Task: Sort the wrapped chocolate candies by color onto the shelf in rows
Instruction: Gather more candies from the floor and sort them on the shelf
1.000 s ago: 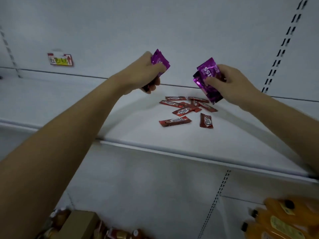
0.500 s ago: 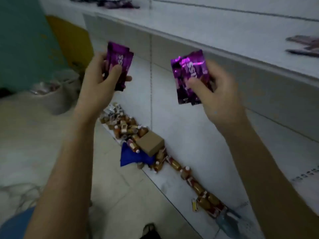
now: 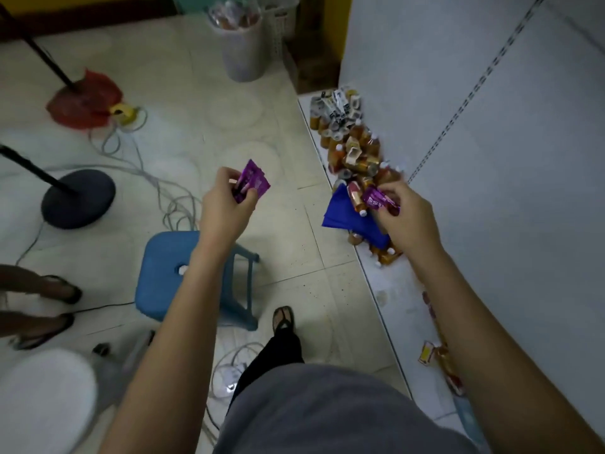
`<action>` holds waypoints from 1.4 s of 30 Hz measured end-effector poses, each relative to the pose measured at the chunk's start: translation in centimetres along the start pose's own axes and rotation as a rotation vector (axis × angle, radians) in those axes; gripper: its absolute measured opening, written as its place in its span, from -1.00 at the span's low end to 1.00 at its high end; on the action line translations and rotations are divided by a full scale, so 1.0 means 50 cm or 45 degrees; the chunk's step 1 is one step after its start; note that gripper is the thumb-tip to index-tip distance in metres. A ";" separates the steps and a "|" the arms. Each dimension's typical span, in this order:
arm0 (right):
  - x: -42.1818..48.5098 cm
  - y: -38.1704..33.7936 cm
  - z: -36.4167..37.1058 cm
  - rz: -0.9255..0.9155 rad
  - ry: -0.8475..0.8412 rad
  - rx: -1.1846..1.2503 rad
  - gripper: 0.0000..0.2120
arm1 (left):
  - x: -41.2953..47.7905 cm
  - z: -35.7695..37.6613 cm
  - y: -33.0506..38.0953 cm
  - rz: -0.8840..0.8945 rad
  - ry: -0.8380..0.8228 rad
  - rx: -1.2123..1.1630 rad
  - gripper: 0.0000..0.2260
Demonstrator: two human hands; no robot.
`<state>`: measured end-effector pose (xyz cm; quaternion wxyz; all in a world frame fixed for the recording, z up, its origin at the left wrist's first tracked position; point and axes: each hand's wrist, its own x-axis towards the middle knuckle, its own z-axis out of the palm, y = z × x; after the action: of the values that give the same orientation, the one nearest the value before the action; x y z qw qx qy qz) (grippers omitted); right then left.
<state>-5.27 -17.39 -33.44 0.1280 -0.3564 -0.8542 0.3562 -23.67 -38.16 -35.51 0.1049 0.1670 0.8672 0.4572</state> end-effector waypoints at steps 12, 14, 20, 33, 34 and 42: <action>0.301 -0.143 0.088 0.025 -0.057 -0.029 -0.69 | 0.350 -0.057 0.018 -0.006 -0.133 0.143 -0.80; 0.381 -0.177 0.070 -0.018 -0.036 -0.001 -0.71 | 0.432 -0.059 0.061 0.037 -0.113 0.117 -0.81; 0.666 -0.369 -0.033 -0.309 0.121 0.084 -0.70 | 0.702 -0.098 0.241 0.268 0.053 -0.030 -0.82; 0.904 -0.647 -0.396 -0.582 0.751 -0.252 -0.78 | 1.113 -0.071 0.892 1.299 -0.397 -0.159 -0.73; 0.908 -0.645 -0.422 -0.491 0.824 -0.333 -0.79 | 1.127 -0.042 0.942 1.377 -0.490 -0.101 -0.73; 0.948 -0.555 -0.576 0.446 1.074 -0.462 -0.76 | 1.190 0.259 1.209 1.471 -1.408 0.072 -0.60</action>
<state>-39.82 17.03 4.88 0.3369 -0.6245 -0.7033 0.0424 -62.49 26.37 5.57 0.2620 0.7948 0.4773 0.2680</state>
